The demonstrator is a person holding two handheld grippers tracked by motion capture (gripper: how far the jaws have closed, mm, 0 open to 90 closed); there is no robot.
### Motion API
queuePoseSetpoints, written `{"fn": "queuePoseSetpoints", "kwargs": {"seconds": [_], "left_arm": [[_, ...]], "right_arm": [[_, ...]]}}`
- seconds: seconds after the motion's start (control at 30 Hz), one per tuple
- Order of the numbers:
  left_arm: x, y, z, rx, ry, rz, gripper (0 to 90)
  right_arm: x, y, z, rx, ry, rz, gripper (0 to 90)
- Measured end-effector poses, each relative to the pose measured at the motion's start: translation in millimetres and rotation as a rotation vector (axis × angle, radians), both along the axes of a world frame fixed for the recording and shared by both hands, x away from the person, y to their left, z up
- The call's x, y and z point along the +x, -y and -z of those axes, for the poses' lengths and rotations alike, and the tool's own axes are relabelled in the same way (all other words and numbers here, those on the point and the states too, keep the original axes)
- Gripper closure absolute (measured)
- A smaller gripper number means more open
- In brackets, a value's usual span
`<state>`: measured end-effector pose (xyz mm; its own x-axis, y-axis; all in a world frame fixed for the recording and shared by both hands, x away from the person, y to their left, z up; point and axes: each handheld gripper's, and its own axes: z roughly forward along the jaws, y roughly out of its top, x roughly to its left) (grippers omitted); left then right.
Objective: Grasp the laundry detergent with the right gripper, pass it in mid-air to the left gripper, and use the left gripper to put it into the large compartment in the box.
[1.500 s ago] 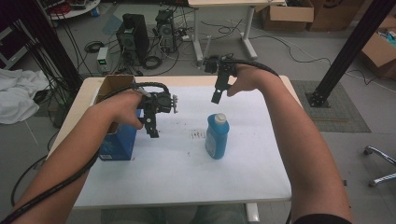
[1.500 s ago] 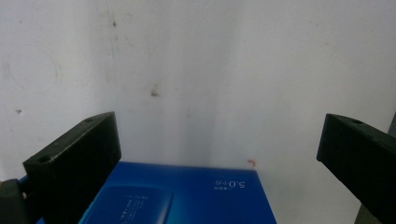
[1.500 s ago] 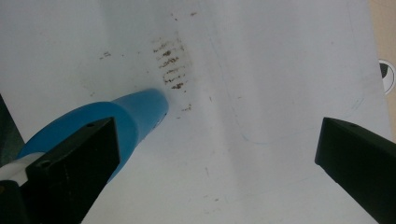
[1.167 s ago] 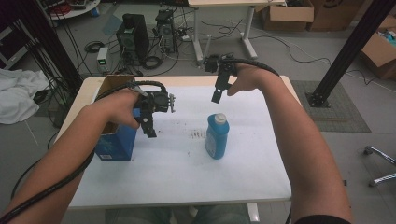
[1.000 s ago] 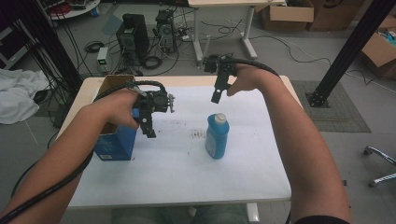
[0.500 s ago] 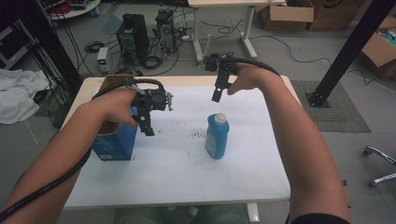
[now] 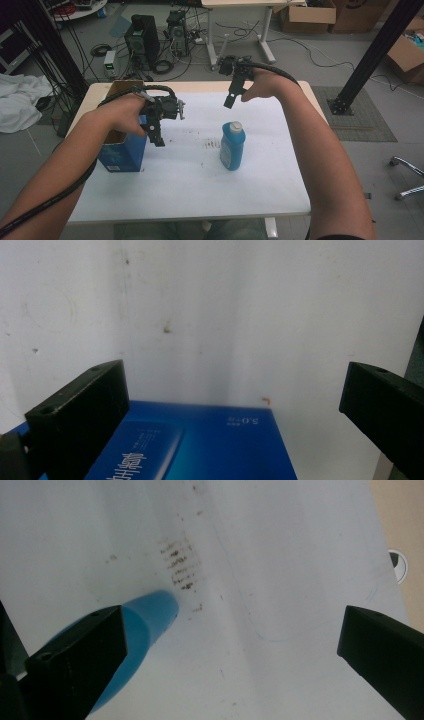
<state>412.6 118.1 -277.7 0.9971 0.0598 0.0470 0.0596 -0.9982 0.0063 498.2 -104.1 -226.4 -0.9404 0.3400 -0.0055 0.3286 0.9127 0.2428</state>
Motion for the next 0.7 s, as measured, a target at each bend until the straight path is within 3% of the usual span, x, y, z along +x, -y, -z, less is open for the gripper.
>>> {"fn": "queuePoseSetpoints", "kwargs": {"seconds": [0.17,0.4,0.57,0.63,0.7], "left_arm": [[-3.5,-3.1,-1.9,0.003,0.01,-0.007,0.1],[-8.7,-6.8,-3.8,-0.006,0.02,-0.008,0.1],[-12.6,-8.5,-4.2,-0.012,0.026,0.001,0.1],[-13.4,-9.8,-5.1,-0.014,0.031,0.002,0.1],[-13.6,-11.2,-5.5,-0.016,0.031,-0.002,0.1]], "right_arm": [[-7.8,11.2,-9.8,0.122,0.02,0.044,0.0],[-26.0,33.7,-23.6,0.351,0.091,0.143,0.0],[-49.8,52.9,-27.3,0.466,0.152,0.184,0.0],[-61.8,63.3,-27.8,0.544,0.161,0.199,0.0],[-75.1,73.1,-27.7,0.589,0.183,0.211,0.0]]}}
